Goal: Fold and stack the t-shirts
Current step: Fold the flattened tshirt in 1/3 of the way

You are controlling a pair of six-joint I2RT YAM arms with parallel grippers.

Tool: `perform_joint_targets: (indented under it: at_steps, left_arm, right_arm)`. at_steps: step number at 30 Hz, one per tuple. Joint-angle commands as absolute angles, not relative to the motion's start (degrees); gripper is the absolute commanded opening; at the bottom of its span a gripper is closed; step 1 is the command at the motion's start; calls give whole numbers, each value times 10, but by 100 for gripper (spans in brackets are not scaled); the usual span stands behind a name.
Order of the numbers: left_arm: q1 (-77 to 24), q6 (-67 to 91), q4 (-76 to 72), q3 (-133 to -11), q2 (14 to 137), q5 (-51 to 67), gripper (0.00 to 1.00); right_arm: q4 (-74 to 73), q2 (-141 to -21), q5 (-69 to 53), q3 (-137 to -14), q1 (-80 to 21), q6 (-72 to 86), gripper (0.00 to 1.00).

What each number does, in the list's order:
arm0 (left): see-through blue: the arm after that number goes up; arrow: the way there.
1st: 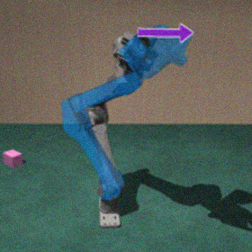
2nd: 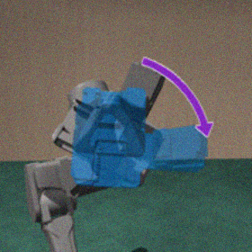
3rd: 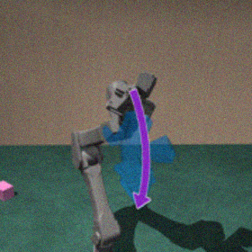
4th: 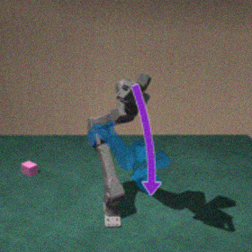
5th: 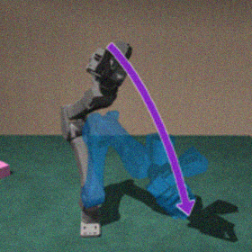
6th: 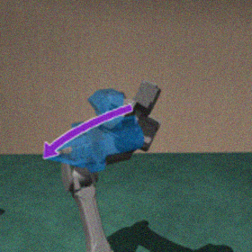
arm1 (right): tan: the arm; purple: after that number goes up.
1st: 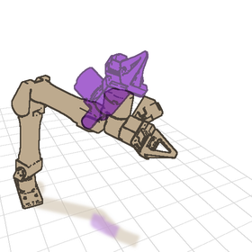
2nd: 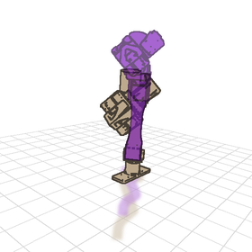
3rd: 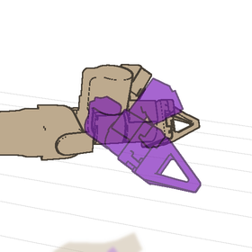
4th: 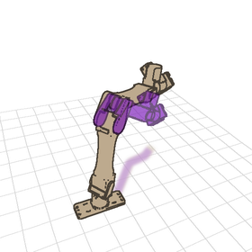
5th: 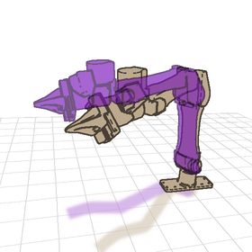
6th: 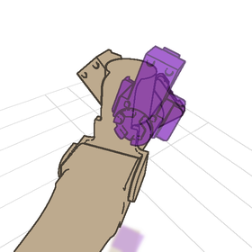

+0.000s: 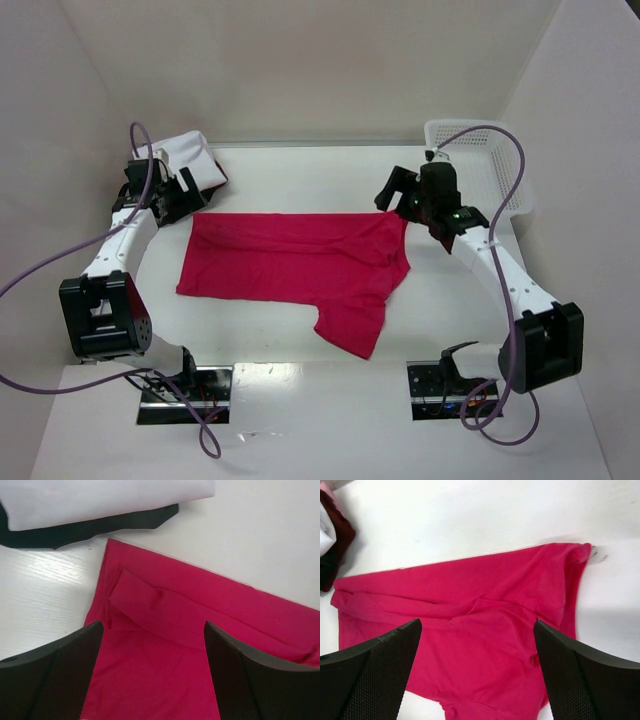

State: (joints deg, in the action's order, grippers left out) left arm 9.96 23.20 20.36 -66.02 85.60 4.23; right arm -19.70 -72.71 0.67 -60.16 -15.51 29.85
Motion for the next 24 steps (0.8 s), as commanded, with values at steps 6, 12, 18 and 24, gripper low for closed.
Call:
perform_joint_targets:
  at_steps: [6,12,18,24]
  left_arm:
    - [87,244,98,-613,862,216,72]
    - [62,243,117,-630,931,186,67]
    - [62,237,133,-656,982,185,65]
    - [24,227,156,-698,1031,161,36]
  right_arm:
    - [-119,-860,-25,-599,-164,264,68]
    - [-154,-954,18,-660,-164,251,75]
    - [-143,-985,38,-672,-164,258,68]
    - [-171,-1044,43,-705,-164,269,36]
